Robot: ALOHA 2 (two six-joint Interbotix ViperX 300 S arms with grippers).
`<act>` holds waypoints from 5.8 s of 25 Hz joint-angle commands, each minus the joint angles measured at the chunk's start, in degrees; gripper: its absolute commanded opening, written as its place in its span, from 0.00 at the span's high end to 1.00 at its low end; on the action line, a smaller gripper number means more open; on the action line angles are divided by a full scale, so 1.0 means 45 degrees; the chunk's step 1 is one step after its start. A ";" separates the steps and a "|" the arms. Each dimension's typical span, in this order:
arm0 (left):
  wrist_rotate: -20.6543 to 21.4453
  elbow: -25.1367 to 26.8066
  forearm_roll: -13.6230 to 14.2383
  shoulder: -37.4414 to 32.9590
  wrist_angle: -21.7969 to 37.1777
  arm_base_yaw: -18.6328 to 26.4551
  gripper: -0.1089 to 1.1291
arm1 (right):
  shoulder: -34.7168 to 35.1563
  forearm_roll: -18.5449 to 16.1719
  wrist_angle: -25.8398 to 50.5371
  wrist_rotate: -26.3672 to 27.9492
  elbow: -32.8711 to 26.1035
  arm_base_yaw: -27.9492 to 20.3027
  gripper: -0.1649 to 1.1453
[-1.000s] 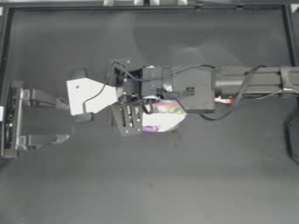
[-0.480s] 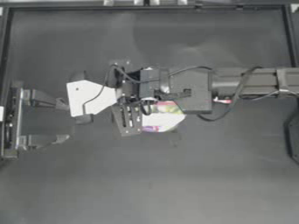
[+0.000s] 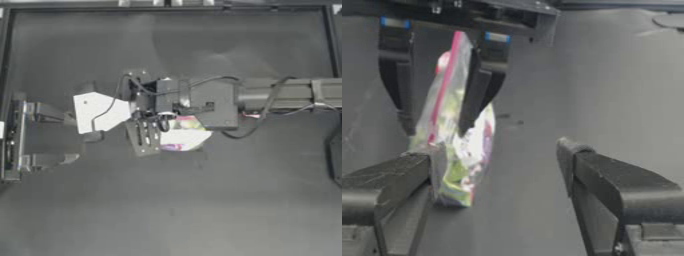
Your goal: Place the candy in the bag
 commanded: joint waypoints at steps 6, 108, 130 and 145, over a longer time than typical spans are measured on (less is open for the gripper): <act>-0.0020 -0.0137 -0.0020 0.0039 -0.0117 0.0020 0.13 | -0.0254 -0.0020 0.0000 0.0039 -0.0293 0.0020 0.26; 0.0098 -0.3066 0.0039 0.7910 -0.3398 0.1875 0.17 | -0.2813 0.1348 -0.3789 -0.0059 0.3242 -0.0469 0.83; 0.0078 -0.3262 0.0156 0.8027 -0.3359 0.1855 0.36 | -0.2813 0.1367 -0.3789 -0.0078 0.3320 -0.0449 0.83; 0.0098 -0.3203 0.0586 0.7969 -0.3379 0.1641 0.78 | -0.2734 0.1348 -0.3789 -0.0059 0.3320 -0.0449 0.83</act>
